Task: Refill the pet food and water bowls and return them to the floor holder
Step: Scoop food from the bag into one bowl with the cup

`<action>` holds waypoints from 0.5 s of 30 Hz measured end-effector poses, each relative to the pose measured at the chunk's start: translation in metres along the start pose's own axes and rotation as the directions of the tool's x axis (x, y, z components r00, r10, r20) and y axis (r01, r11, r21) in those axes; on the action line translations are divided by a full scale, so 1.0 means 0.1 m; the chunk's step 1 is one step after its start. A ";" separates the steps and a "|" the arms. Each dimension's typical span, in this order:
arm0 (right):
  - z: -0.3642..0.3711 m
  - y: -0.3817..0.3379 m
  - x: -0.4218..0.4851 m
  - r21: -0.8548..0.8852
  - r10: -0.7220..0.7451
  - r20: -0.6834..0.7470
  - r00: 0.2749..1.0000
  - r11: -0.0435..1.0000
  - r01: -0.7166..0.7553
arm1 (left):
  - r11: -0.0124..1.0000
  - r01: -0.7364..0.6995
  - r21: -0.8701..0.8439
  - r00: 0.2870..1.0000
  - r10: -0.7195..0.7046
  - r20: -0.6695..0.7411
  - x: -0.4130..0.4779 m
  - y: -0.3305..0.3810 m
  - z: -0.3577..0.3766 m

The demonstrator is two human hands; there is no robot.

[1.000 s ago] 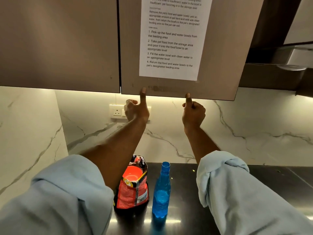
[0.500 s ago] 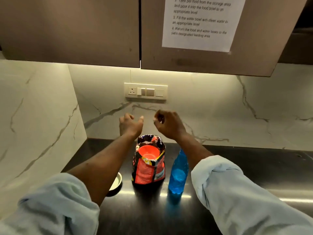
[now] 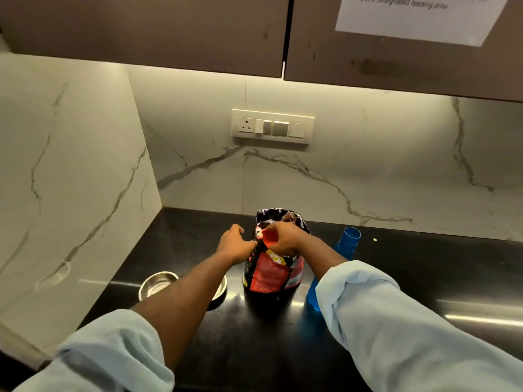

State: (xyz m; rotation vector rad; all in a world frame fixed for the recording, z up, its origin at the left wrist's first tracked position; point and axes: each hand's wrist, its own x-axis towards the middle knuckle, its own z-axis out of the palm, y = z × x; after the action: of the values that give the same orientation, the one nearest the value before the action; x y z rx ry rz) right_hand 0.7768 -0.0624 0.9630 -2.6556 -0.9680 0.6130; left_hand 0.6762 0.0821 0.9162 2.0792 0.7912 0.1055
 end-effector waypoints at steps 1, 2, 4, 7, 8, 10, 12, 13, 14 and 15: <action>-0.03 -0.01 0.02 -0.024 -0.003 -0.002 1.000 1.000 0.003 | 0.998 0.006 -0.063 1.000 -0.005 0.018 0.00 -0.01 0.02; -0.03 -0.01 0.03 -0.044 -0.011 -0.015 1.000 0.999 0.010 | 0.993 0.015 -0.113 1.000 -0.013 0.025 0.01 -0.04 0.05; -0.01 0.00 0.06 -0.071 -0.015 -0.045 0.999 0.997 0.012 | 0.985 0.015 -0.173 1.000 -0.011 0.019 0.03 -0.05 0.08; 0.09 0.01 0.09 -0.105 0.006 -0.063 0.998 0.994 -0.012 | 0.987 -0.009 -0.157 0.999 0.015 0.032 0.00 -0.04 0.09; 0.11 0.02 0.10 -0.126 0.000 -0.079 0.997 0.992 -0.010 | 0.989 -0.012 -0.148 0.999 0.020 0.048 0.01 -0.04 0.10; 0.14 0.02 0.12 -0.157 -0.007 -0.143 0.990 0.987 -0.016 | 0.988 -0.005 -0.152 0.998 0.016 0.066 0.03 -0.06 0.11; 0.12 0.01 0.15 -0.213 -0.012 -0.235 0.972 0.976 -0.040 | 0.986 -0.008 -0.164 0.997 0.020 0.072 0.05 -0.07 0.10; 0.10 0.01 0.16 -0.256 -0.018 -0.263 0.965 0.965 -0.052 | 0.986 -0.015 -0.168 0.996 0.028 0.079 0.06 -0.07 0.09; 0.07 0.00 0.18 -0.296 -0.021 -0.268 0.963 0.953 -0.061 | 0.985 -0.020 -0.170 0.996 0.035 0.086 0.06 -0.07 0.08; 0.06 -0.01 0.19 -0.322 -0.018 -0.252 0.968 0.944 -0.066 | 0.985 -0.022 -0.170 0.995 0.038 0.094 0.06 -0.07 0.07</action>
State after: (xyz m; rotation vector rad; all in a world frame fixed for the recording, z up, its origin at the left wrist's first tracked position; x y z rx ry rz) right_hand 0.7869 -0.0486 0.9525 -2.9420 -1.0393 0.1134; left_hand 0.6802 0.0837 0.9051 1.9208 0.6688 0.0851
